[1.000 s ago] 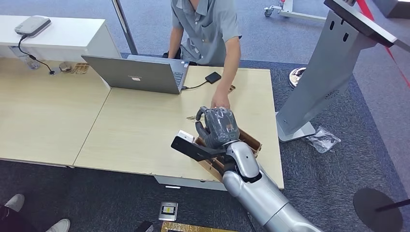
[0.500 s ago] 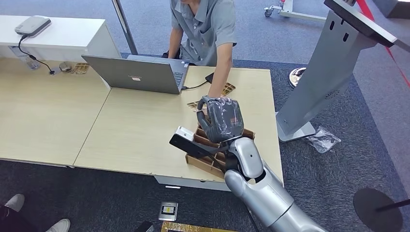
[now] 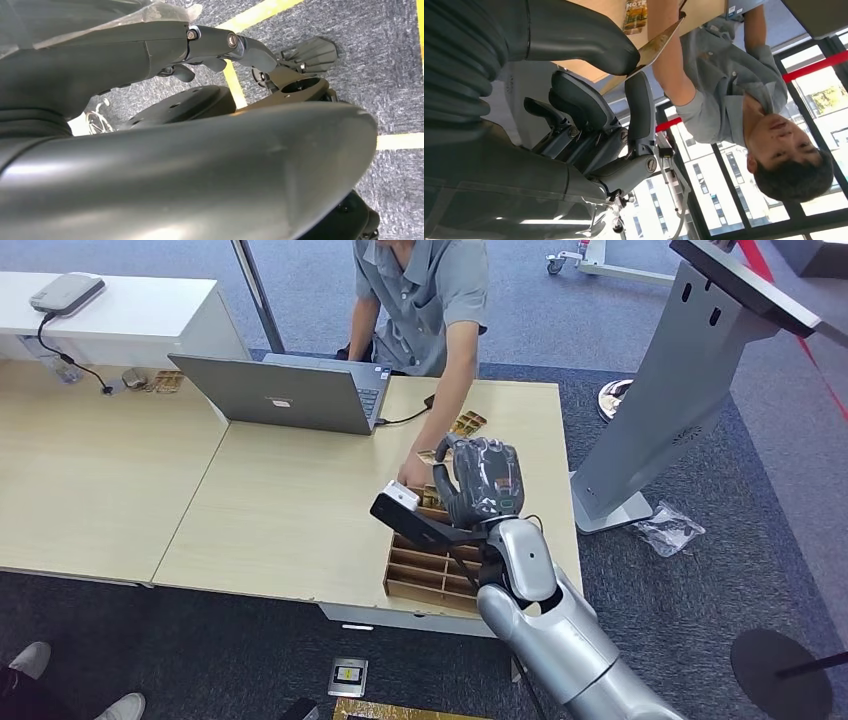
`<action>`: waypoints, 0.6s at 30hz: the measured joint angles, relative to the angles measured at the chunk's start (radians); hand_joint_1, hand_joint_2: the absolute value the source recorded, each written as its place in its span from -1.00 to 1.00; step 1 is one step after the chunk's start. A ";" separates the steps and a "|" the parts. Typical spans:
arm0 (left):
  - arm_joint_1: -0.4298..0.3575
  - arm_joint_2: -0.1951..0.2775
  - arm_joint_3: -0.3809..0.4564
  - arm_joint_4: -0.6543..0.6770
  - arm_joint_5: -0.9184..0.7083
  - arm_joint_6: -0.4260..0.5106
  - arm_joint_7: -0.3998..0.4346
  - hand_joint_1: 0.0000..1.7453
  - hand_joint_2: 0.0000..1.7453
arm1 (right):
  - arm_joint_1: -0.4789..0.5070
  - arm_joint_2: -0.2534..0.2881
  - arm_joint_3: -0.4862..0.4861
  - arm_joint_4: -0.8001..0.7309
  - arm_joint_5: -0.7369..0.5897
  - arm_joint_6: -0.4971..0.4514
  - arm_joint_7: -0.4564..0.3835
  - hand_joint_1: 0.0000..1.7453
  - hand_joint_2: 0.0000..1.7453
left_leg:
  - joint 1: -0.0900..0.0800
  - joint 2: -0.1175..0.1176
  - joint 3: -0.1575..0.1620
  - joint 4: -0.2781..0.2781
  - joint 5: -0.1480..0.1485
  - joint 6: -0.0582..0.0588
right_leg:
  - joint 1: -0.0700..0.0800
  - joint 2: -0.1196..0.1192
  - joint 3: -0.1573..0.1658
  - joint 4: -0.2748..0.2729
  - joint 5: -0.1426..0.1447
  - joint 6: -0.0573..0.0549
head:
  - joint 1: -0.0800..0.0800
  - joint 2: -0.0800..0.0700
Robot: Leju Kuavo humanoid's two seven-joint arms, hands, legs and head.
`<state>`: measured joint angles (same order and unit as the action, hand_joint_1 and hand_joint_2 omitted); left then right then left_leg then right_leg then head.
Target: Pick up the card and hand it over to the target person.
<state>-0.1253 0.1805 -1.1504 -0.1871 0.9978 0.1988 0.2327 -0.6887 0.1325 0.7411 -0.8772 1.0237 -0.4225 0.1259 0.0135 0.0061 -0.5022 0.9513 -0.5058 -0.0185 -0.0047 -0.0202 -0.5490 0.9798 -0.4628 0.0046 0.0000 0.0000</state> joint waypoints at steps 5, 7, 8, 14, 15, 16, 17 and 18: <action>0.000 0.002 0.001 0.000 0.002 -0.001 0.000 -1.00 -1.00 | -0.016 0.017 0.012 0.012 0.006 0.028 0.008 1.00 1.00 | 0.000 0.001 0.000 0.000 0.000 0.000 | 0.000 0.001 -0.001 0.001 0.000 0.000 | 0.000 0.000; 0.000 0.004 0.003 0.001 0.004 0.000 0.002 -1.00 -1.00 | -0.021 0.021 0.018 0.016 0.007 0.037 0.009 1.00 1.00 | 0.000 0.001 0.000 0.000 0.000 0.000 | 0.000 0.001 0.000 0.000 0.000 0.000 | 0.000 0.000; 0.000 0.005 0.003 0.001 0.005 0.000 0.003 -1.00 -1.00 | -0.022 0.022 0.020 0.016 0.008 0.039 0.008 1.00 1.00 | 0.000 0.001 0.000 0.000 0.000 0.000 | 0.000 0.001 0.000 0.000 0.000 0.000 | 0.000 0.000; 0.001 0.005 0.007 -0.001 0.009 -0.001 0.001 -1.00 -1.00 | -0.027 0.026 0.027 0.025 0.012 0.049 0.012 1.00 1.00 | 0.000 0.001 0.000 0.000 0.000 0.000 | 0.000 0.001 0.000 0.000 0.000 0.000 | 0.000 0.000; 0.001 0.003 0.007 -0.002 0.009 0.000 -0.001 -1.00 -1.00 | -0.029 0.026 0.029 0.029 0.015 0.050 0.017 1.00 1.00 | 0.000 0.001 0.000 0.000 0.000 0.000 | 0.000 0.001 0.000 0.000 0.000 0.000 | 0.000 0.000; 0.000 0.002 0.007 -0.002 0.009 0.000 -0.002 -1.00 -1.00 | -0.029 0.026 0.030 0.033 0.018 0.050 0.021 1.00 1.00 | 0.000 0.001 0.000 0.000 0.000 0.000 | 0.000 0.001 0.000 0.000 0.000 0.000 | 0.000 0.000; 0.000 0.001 0.007 -0.003 0.009 0.000 -0.003 -1.00 -1.00 | -0.030 0.025 0.030 0.038 0.021 0.049 0.026 1.00 1.00 | 0.000 0.000 0.000 0.000 0.000 0.000 | 0.000 0.001 0.000 0.000 0.000 0.000 | 0.000 0.000; 0.000 -0.001 0.007 -0.002 0.008 0.001 -0.005 -1.00 -1.00 | -0.030 0.024 0.030 0.044 0.024 0.048 0.033 1.00 1.00 | 0.000 0.000 0.000 0.000 0.000 0.000 | 0.000 0.001 0.000 0.000 0.001 0.000 | 0.000 0.000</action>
<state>-0.1251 0.1796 -1.1436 -0.1895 1.0063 0.2001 0.2280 -0.7183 0.1562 0.7712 -0.8336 1.0480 -0.3747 0.1592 0.0136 0.0064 -0.5022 0.9511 -0.5055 -0.0182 -0.0046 -0.0193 -0.5487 0.9795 -0.4622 0.0046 0.0000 0.0000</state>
